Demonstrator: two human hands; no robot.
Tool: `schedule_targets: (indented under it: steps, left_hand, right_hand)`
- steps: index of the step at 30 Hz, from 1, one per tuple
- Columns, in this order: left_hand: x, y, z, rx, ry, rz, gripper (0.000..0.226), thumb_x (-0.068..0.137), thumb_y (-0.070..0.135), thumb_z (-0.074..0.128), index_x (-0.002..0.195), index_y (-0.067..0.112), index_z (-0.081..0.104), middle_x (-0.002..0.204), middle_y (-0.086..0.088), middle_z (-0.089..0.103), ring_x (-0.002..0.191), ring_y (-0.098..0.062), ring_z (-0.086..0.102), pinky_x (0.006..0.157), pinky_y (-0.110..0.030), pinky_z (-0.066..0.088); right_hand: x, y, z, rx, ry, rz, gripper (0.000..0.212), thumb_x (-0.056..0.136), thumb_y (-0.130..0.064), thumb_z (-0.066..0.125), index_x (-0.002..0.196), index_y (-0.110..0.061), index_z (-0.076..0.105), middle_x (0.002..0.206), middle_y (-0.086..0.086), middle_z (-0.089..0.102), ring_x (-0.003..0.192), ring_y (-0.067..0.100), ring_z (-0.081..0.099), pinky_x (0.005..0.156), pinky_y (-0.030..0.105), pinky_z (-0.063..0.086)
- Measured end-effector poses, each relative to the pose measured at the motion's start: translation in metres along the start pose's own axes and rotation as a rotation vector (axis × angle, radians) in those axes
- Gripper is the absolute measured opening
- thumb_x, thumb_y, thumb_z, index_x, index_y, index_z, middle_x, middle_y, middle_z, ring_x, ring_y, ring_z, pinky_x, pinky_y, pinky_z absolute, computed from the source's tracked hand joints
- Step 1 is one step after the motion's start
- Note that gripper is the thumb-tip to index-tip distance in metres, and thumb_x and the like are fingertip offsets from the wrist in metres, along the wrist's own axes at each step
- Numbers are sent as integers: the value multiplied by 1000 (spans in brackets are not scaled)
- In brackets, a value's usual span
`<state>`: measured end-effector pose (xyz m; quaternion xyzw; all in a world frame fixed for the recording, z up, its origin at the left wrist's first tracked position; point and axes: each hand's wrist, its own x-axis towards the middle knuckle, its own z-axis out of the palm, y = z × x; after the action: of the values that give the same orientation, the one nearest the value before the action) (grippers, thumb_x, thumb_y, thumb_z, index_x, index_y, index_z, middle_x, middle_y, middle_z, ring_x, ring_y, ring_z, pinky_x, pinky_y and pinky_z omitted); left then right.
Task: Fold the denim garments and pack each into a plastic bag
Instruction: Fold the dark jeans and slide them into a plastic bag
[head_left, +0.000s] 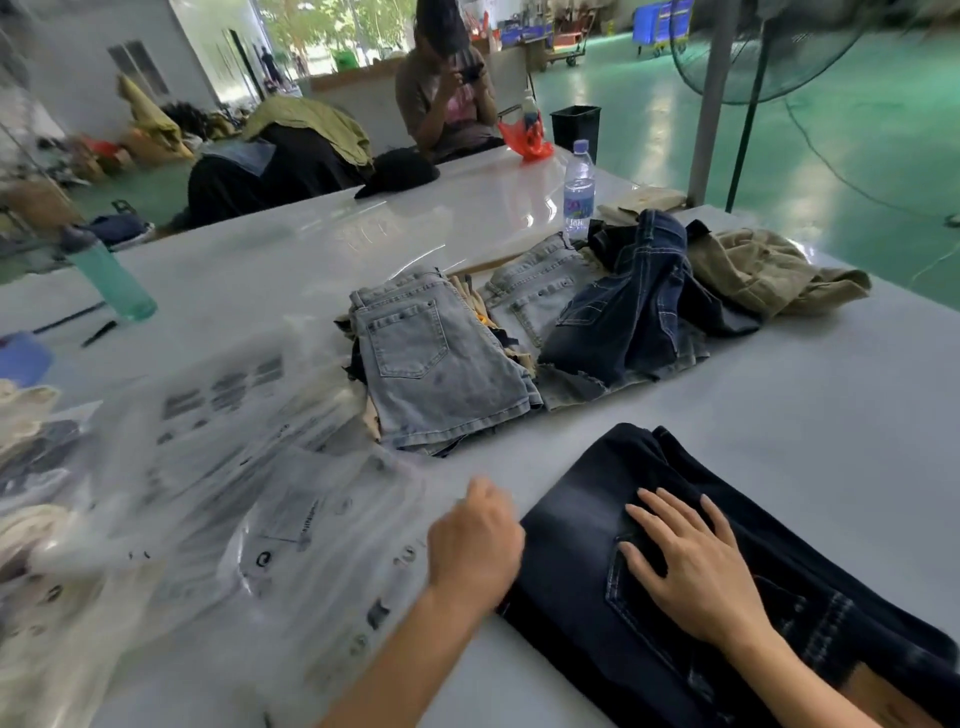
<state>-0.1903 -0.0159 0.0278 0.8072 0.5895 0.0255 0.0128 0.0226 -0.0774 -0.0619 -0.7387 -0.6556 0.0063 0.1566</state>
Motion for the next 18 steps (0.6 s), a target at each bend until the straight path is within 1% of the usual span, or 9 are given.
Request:
schedule_targets:
  steps: [4,6,8,10,11,13,14,16,18]
  left_hand:
    - [-42,97,-16,-392,14,324,32,100,35,32,102,12,54,110,-7,53,95,-28,56,71,-36,42]
    - [-58,121,-16,-489,-16,386,30,99,35,33,102,14,54,114,-9,56,101,-28,54,77,-40,46]
    - [-67,124,-10,-591,15,354,28,98,34,36,99,15,56,112,-7,58,101,-23,53,79,-39,47]
    - [-68,111,-4,-672,89,297,26,99,30,39,95,13,58,101,-5,58,93,-19,53,78,-32,48]
    - [-67,101,-1,-707,128,253,26,99,29,42,93,12,59,97,-4,57,89,-16,53,76,-25,46]
    - [-66,82,1,-735,197,141,27,98,30,47,90,10,63,93,-3,55,85,-15,54,72,-17,39]
    - [-67,74,0,-717,204,101,28,98,31,49,91,9,64,94,-4,57,86,-16,56,71,-18,39]
    - [-72,61,0,-778,142,110,28,97,32,51,97,9,68,100,-3,63,92,-16,59,77,-19,42]
    - [-83,44,0,-883,78,144,26,96,31,52,109,16,68,110,4,65,101,-8,59,86,-17,46]
  right_hand:
    - [-4,-2,-13,93,35,-67,38,89,-35,43,115,-19,66,125,1,64,121,14,56,115,32,14]
    - [-13,-9,-30,598,-7,10,30,93,-18,39,108,-17,65,119,2,65,117,14,57,114,37,27]
    - [-23,-15,-39,1137,-21,105,39,95,-5,35,82,-17,70,91,-5,70,93,10,63,97,37,44]
    - [-35,-20,-48,1335,-137,82,26,91,-14,49,81,-16,74,81,1,69,83,14,64,88,36,48]
    - [-43,-22,-55,1388,-188,39,17,82,-28,60,88,-22,74,85,5,71,84,17,66,86,36,51]
    - [-58,-15,-58,1467,-339,135,36,63,-43,74,92,-22,75,93,11,73,87,25,68,85,40,53]
    - [-65,-12,-56,1428,-406,210,37,62,-38,79,93,-18,75,93,12,73,86,28,69,82,43,54]
    - [-76,-12,-54,1218,-444,170,26,70,-17,83,91,-11,70,83,15,73,72,29,70,65,43,56]
    - [-77,-16,-47,996,-332,153,10,79,1,71,77,-8,67,64,13,69,53,23,64,54,42,51]
